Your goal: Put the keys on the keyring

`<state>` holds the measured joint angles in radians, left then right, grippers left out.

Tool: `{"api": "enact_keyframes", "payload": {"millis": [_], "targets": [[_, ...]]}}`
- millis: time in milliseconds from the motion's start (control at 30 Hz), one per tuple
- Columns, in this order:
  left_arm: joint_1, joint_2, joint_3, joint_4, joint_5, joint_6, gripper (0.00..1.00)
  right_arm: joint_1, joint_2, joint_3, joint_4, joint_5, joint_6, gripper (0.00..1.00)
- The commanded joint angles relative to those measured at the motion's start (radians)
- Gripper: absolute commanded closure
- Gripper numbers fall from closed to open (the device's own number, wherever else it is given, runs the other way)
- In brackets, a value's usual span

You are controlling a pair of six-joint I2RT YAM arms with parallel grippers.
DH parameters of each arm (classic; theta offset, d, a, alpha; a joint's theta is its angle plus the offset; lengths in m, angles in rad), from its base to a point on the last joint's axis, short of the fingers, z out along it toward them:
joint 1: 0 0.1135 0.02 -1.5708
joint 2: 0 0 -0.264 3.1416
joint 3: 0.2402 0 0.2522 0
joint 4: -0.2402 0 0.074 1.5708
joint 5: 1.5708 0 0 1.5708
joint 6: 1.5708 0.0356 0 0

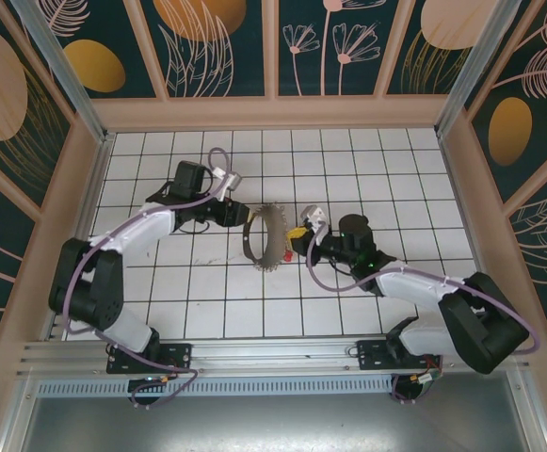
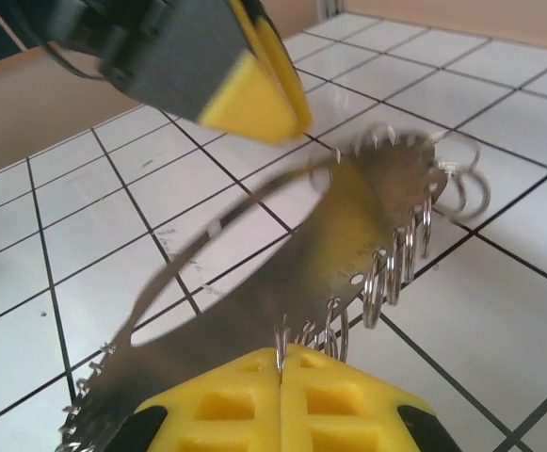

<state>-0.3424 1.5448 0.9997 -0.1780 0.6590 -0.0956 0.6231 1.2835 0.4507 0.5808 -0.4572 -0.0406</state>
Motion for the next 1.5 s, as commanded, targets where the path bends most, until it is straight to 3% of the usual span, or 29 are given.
{"api": "enact_keyframes", "payload": {"millis": [0,67,133,200,300,367,467,700,733,800,867,1100,1267,1467], "targets": [[0.014,-0.133,-0.078,0.144,-0.135,0.006,0.55,-0.008,0.043,0.078,-0.072,0.015,0.069,1.00],[0.013,-0.190,-0.126,0.181,-0.203,0.017,0.47,-0.008,0.066,0.094,-0.075,0.012,0.091,1.00],[0.014,-0.234,-0.154,0.184,-0.215,0.068,0.47,-0.008,0.081,0.106,-0.075,0.018,0.113,1.00],[0.013,-0.253,-0.173,0.189,-0.138,0.121,0.45,-0.011,0.096,0.121,-0.080,0.005,0.134,1.00],[0.007,-0.260,-0.201,0.220,0.066,0.149,0.48,-0.018,0.135,0.174,-0.136,-0.031,0.166,1.00],[-0.037,-0.273,-0.234,0.240,0.119,0.195,0.49,-0.017,0.159,0.207,-0.179,-0.025,0.176,1.00],[-0.157,-0.303,-0.270,0.203,-0.023,0.319,0.45,-0.017,0.172,0.228,-0.194,-0.011,0.195,1.00],[-0.290,-0.381,-0.363,0.207,-0.264,0.397,0.43,-0.022,0.192,0.295,-0.240,-0.015,0.224,1.00],[-0.290,-0.398,-0.377,0.235,-0.338,0.345,0.42,-0.022,0.189,0.299,-0.243,-0.012,0.220,1.00],[-0.287,-0.435,-0.408,0.324,-0.553,0.137,0.28,-0.020,0.174,0.287,-0.220,-0.006,0.207,1.00],[-0.266,-0.449,-0.405,0.358,-0.604,-0.022,0.22,-0.022,0.155,0.265,-0.188,0.008,0.199,1.00],[-0.011,-0.367,-0.402,0.520,-0.165,-0.519,0.21,-0.023,0.080,0.197,-0.089,0.039,0.162,1.00],[0.022,-0.194,-0.373,0.649,0.056,-0.774,0.23,-0.022,0.025,0.143,0.014,0.051,0.153,1.00],[0.028,-0.078,-0.351,0.759,0.156,-0.878,0.24,-0.020,-0.007,0.123,0.050,0.069,0.158,1.00]]}}
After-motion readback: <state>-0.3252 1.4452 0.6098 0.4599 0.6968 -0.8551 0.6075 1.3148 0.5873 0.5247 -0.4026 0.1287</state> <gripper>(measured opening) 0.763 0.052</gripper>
